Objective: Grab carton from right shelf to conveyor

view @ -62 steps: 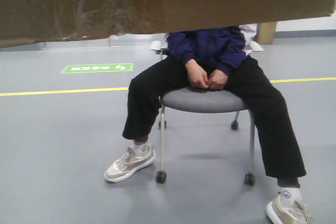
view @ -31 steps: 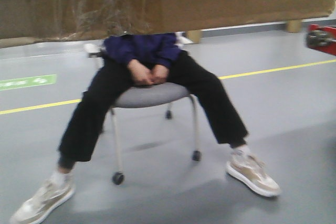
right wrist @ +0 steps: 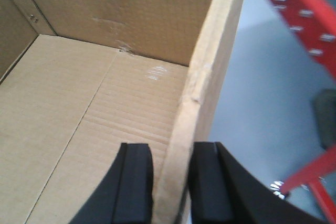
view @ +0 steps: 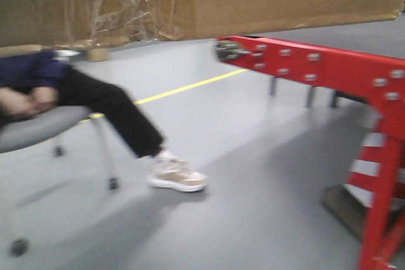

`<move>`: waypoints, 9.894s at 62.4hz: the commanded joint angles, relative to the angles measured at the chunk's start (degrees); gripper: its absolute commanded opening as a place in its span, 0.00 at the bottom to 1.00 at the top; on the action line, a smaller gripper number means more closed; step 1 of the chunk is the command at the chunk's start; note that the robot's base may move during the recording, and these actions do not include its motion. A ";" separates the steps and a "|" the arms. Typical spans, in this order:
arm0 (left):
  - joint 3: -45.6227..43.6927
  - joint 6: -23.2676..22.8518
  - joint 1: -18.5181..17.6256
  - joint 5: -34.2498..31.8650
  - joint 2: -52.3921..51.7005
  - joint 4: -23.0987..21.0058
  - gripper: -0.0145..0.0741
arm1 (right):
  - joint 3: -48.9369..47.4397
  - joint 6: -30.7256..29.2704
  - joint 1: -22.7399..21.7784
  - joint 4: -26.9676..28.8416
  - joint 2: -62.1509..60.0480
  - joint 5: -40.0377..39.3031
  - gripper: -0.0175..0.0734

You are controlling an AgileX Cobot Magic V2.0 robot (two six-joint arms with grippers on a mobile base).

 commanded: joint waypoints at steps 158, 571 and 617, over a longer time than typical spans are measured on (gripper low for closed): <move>-0.02 0.76 -0.28 -3.79 -0.37 20.08 0.15 | -0.39 -1.51 0.30 0.99 -1.19 -4.87 0.12; 95.63 5.55 25.36 -58.64 -73.59 -10.66 0.16 | 84.66 -8.92 -32.04 6.07 -68.51 -56.44 0.13; 95.63 5.55 25.36 -58.96 -73.59 -10.66 0.16 | 98.86 -8.92 -31.43 5.96 -77.60 -65.99 0.13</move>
